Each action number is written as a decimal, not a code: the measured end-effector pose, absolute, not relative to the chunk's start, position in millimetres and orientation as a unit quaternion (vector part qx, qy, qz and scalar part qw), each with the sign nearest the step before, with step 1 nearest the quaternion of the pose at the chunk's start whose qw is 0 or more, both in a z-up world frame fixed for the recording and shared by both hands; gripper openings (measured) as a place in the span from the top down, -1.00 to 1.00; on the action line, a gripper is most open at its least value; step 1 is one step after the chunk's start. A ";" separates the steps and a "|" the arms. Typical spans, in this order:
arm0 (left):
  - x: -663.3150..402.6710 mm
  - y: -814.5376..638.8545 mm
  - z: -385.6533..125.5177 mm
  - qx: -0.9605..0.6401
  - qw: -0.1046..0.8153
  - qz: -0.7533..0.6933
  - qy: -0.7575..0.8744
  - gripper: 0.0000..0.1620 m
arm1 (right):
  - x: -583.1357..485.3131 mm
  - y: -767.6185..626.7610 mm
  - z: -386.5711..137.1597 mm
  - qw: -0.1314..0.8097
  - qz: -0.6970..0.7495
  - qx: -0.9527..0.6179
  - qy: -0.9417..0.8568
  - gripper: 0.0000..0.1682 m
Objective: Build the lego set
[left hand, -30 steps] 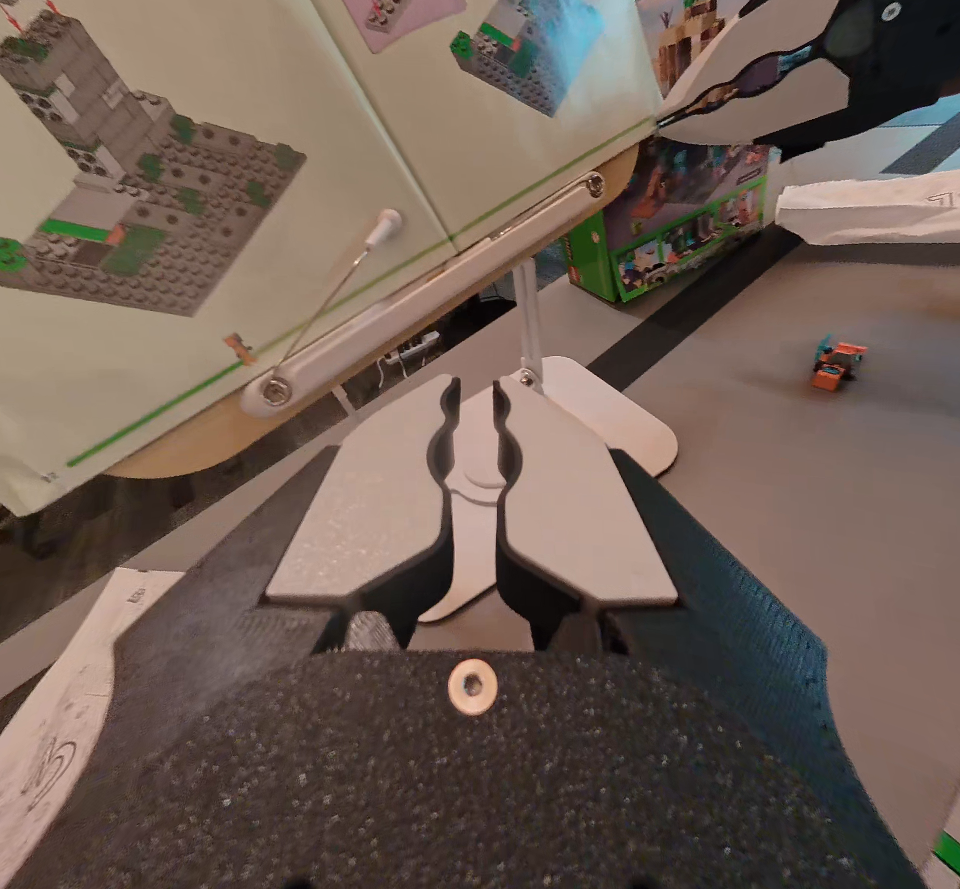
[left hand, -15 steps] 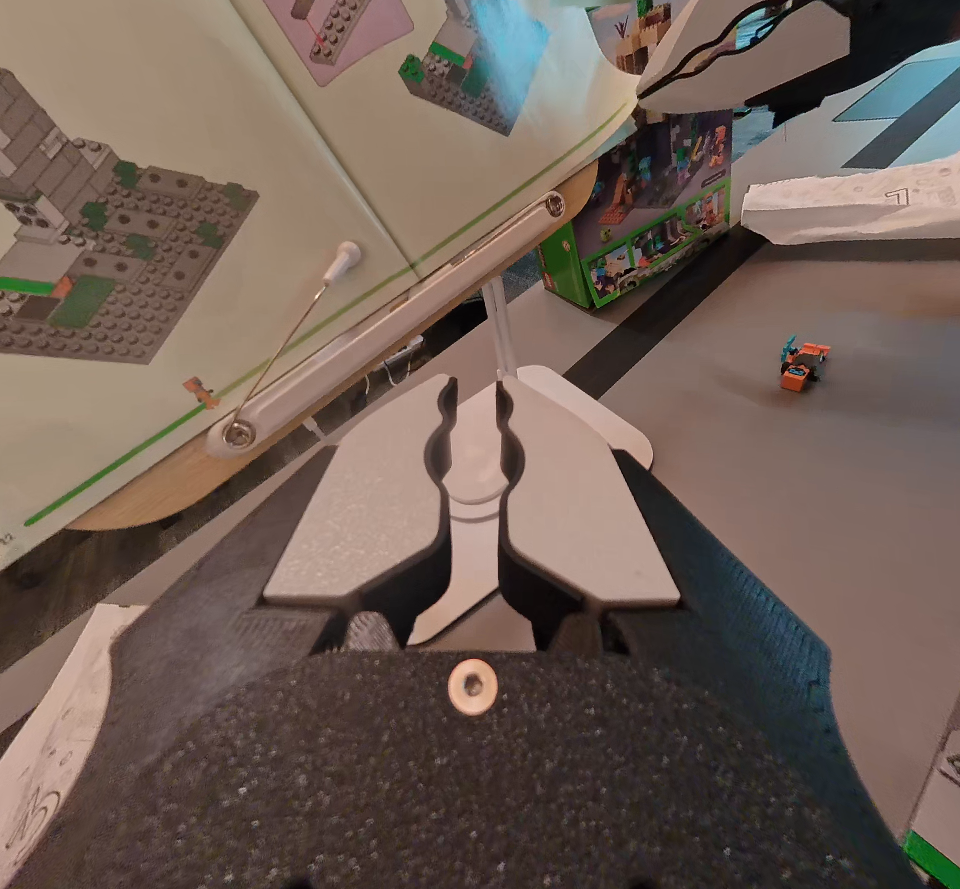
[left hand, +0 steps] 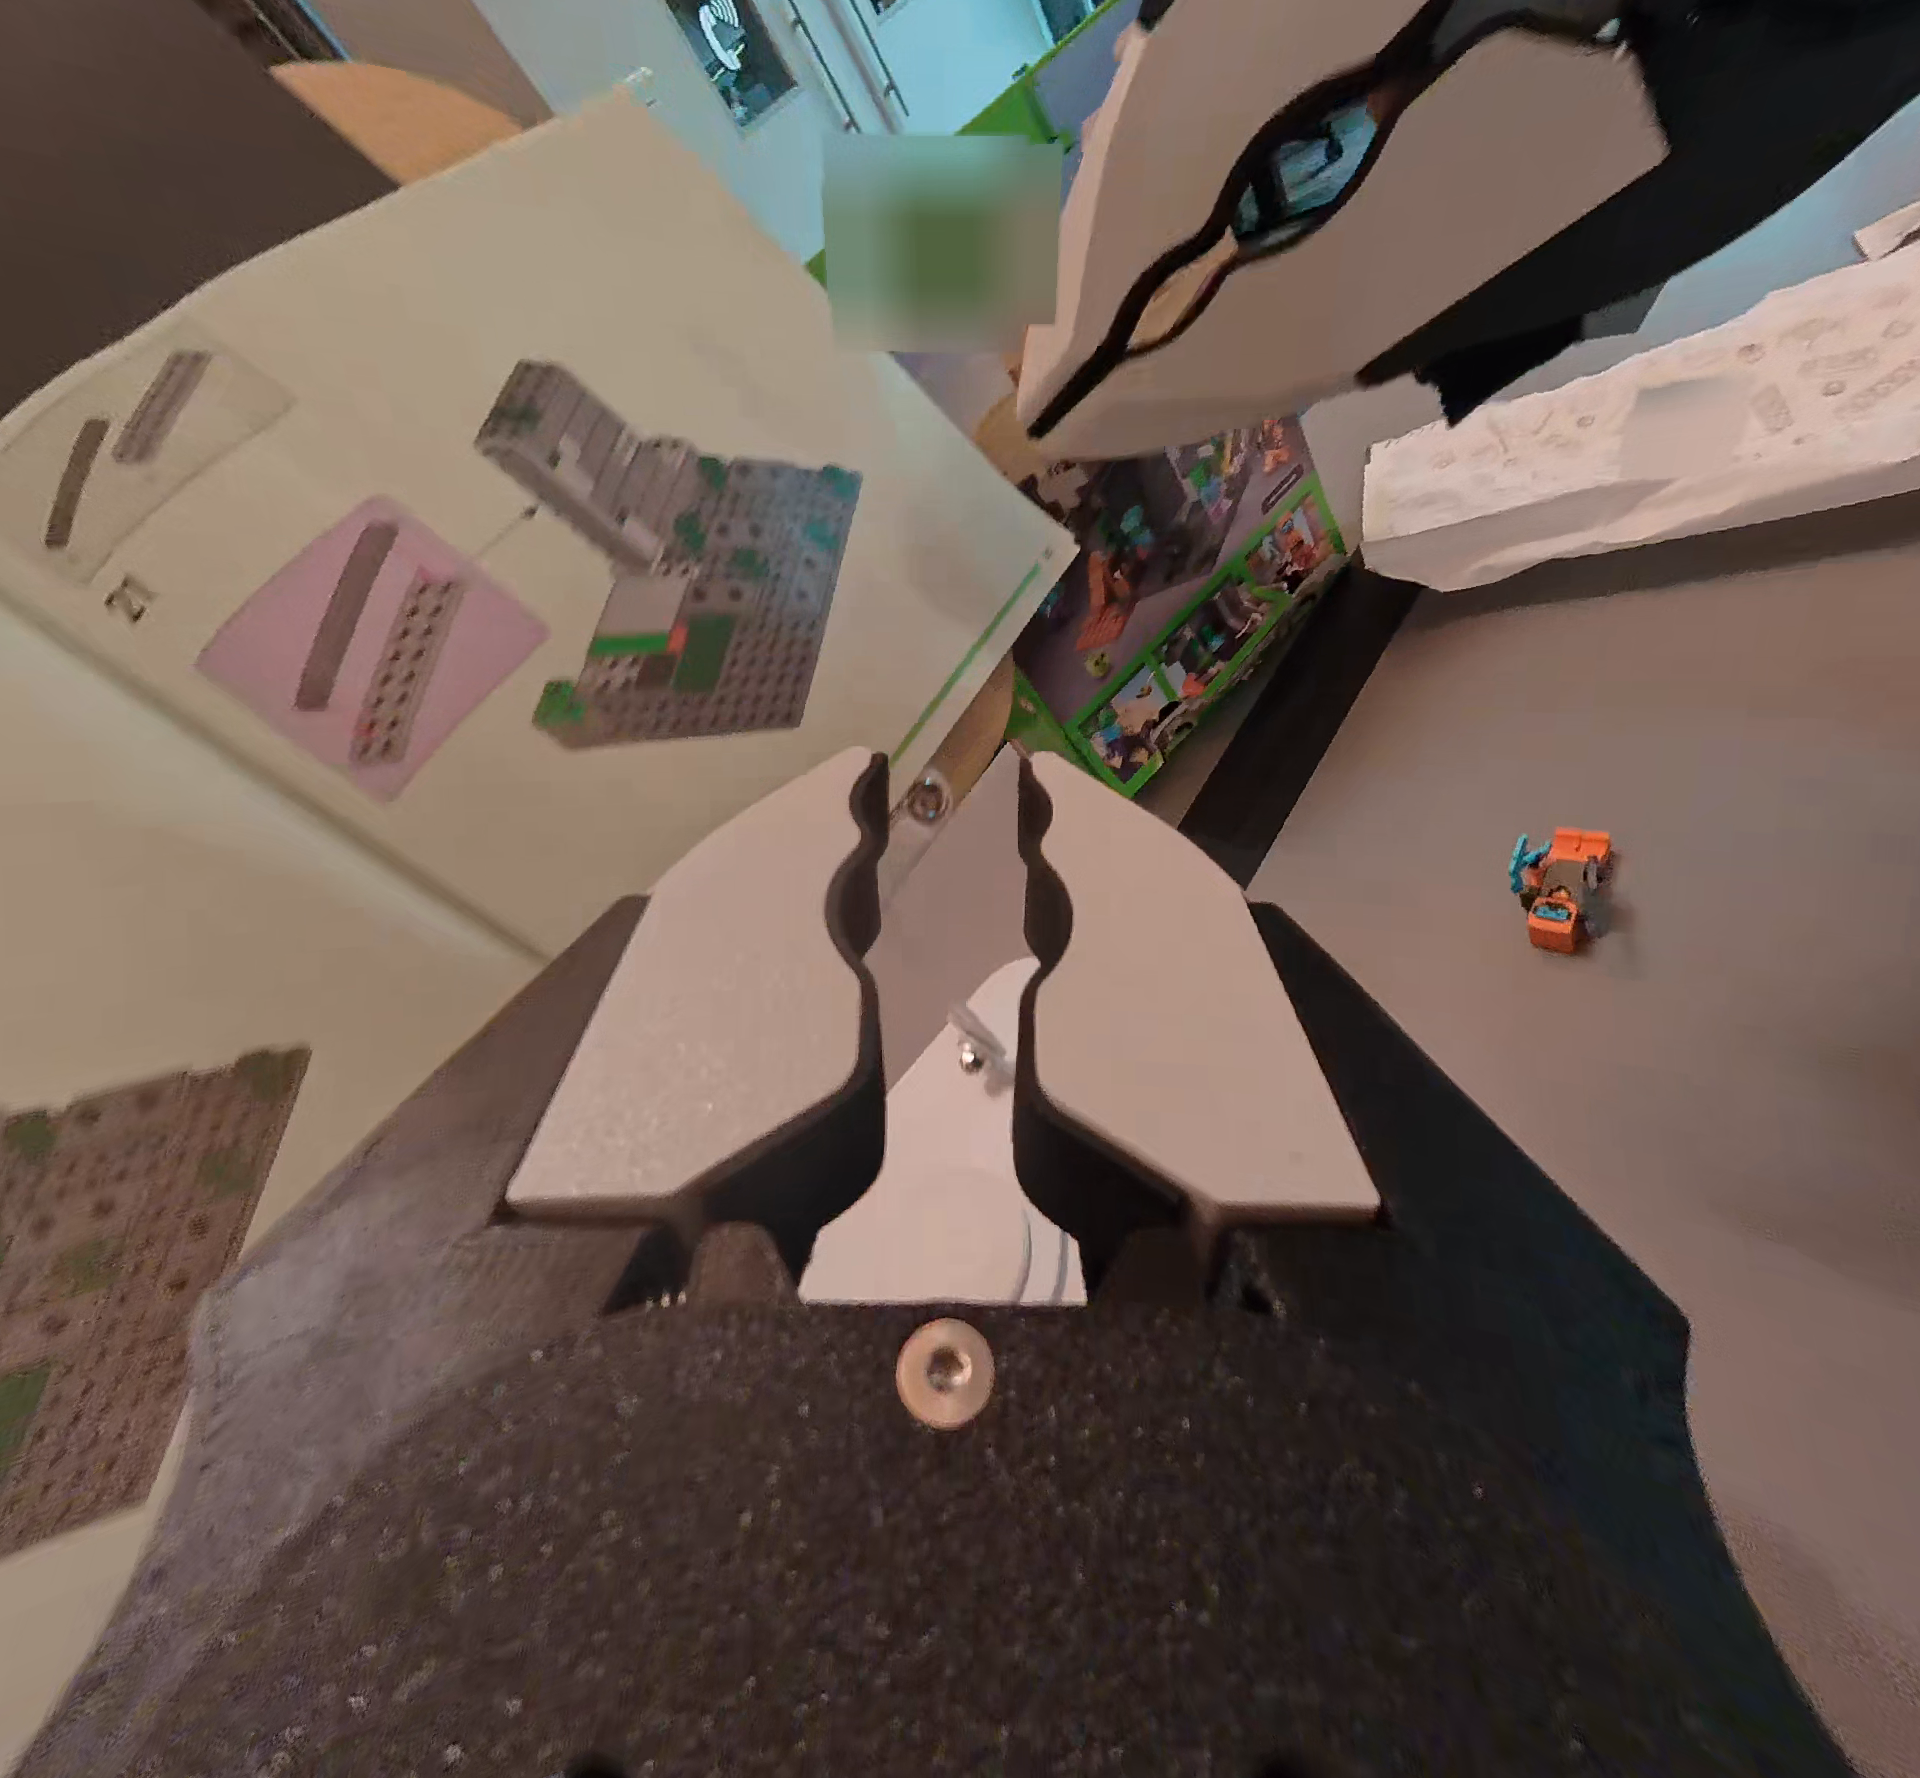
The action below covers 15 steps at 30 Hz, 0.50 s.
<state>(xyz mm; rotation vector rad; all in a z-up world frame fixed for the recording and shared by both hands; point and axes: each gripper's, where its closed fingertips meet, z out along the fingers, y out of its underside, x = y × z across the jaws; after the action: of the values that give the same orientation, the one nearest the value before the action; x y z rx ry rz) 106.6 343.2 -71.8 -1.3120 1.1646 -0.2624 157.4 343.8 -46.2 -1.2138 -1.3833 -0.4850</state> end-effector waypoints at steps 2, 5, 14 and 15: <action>113.8 341.2 -70.8 -0.572 0.630 -0.119 0.512 0.72 | 170.1 352.5 -56.6 0.554 -0.220 -0.538 -0.596 1.00; 116.3 338.7 -74.7 -0.576 0.627 -0.122 0.510 0.73 | 191.3 368.5 -79.1 0.527 -0.248 -0.542 -0.606 0.97; 107.5 342.1 -85.2 -0.597 0.618 -0.117 0.498 0.74 | 205.5 399.9 -107.9 0.505 -0.315 -0.528 -0.605 0.87; 106.0 342.8 -86.1 -0.600 0.618 -0.116 0.495 0.74 | 205.3 400.7 -107.5 0.506 -0.319 -0.524 -0.607 0.94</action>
<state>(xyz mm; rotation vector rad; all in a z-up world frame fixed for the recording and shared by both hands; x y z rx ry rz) 106.0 342.8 -86.1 -1.3808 1.1396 -0.2679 205.3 400.7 -107.5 -1.2634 -1.4639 -0.7689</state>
